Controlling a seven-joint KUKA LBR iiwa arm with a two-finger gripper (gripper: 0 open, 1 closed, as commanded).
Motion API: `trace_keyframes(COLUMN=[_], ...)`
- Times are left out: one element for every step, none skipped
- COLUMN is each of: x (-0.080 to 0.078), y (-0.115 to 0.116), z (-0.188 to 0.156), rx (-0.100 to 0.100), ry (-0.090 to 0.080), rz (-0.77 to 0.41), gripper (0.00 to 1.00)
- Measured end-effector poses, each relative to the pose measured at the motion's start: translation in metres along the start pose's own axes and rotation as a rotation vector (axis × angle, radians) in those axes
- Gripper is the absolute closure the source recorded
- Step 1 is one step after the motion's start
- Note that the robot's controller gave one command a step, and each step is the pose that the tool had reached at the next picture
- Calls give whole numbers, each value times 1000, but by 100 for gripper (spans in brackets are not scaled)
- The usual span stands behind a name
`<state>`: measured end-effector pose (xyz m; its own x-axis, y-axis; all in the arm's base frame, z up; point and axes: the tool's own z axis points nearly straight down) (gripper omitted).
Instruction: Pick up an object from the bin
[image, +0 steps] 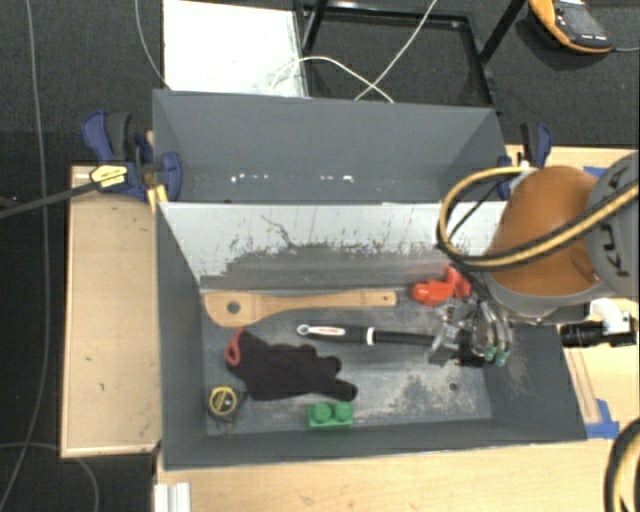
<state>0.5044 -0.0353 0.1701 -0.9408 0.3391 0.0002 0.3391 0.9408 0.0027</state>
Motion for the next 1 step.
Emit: trace_keyframes(x=[0], y=[0], z=[-20], rx=[0], ry=[0], rz=[-1], gripper=[100])
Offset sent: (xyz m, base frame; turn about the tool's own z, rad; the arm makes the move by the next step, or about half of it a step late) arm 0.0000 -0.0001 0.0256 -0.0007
